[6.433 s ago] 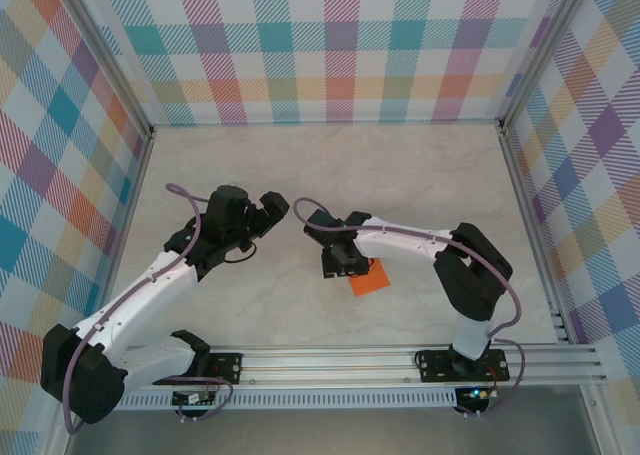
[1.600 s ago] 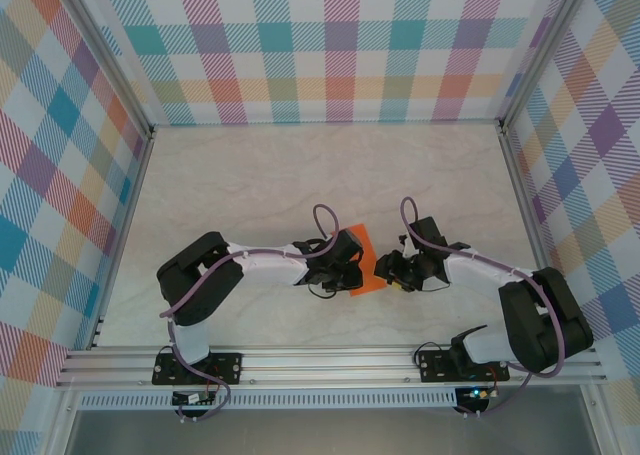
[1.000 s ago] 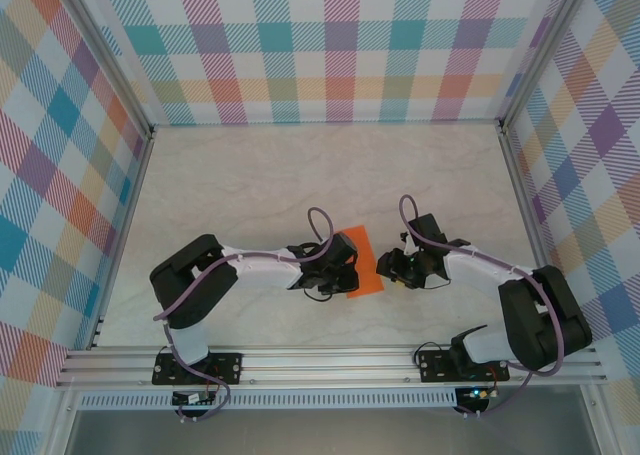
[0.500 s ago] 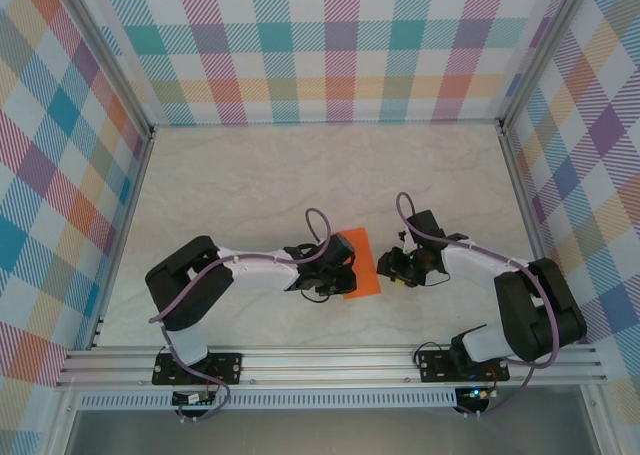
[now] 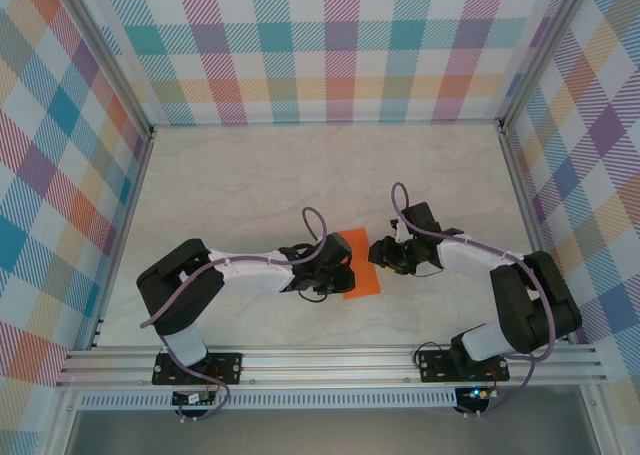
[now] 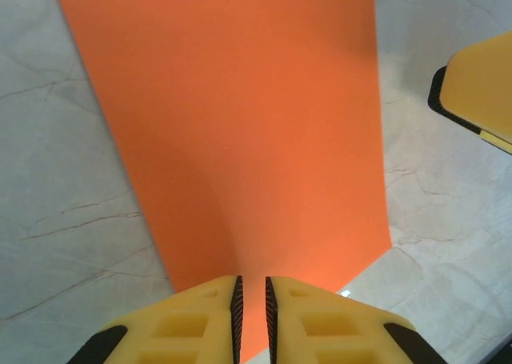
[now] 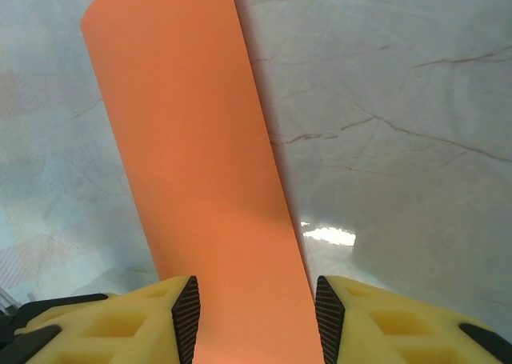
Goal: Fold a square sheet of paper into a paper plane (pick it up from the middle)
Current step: Third fold the triangle at the center of the table.
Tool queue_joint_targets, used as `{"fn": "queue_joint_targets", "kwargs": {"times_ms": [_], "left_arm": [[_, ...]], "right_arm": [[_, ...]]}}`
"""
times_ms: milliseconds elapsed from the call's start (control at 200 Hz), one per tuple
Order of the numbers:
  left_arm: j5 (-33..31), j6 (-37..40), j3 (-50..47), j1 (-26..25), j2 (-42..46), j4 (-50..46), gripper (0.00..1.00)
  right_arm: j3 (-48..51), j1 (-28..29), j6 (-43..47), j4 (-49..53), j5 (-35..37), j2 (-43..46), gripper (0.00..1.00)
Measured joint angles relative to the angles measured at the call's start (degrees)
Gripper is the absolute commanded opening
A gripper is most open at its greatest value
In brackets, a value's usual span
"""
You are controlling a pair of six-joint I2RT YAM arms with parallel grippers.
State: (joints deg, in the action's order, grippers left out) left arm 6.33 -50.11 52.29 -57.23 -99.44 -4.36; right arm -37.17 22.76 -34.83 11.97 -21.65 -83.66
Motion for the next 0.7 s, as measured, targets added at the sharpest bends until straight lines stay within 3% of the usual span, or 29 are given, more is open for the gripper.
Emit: {"fn": "queue_joint_targets", "kwargs": {"times_ms": [700], "left_arm": [[-0.87,0.0,-1.16,0.0,-0.9,0.44,0.16]], "right_arm": [[0.17,0.0,0.07,-1.88,-2.91,-2.67,0.47]]}}
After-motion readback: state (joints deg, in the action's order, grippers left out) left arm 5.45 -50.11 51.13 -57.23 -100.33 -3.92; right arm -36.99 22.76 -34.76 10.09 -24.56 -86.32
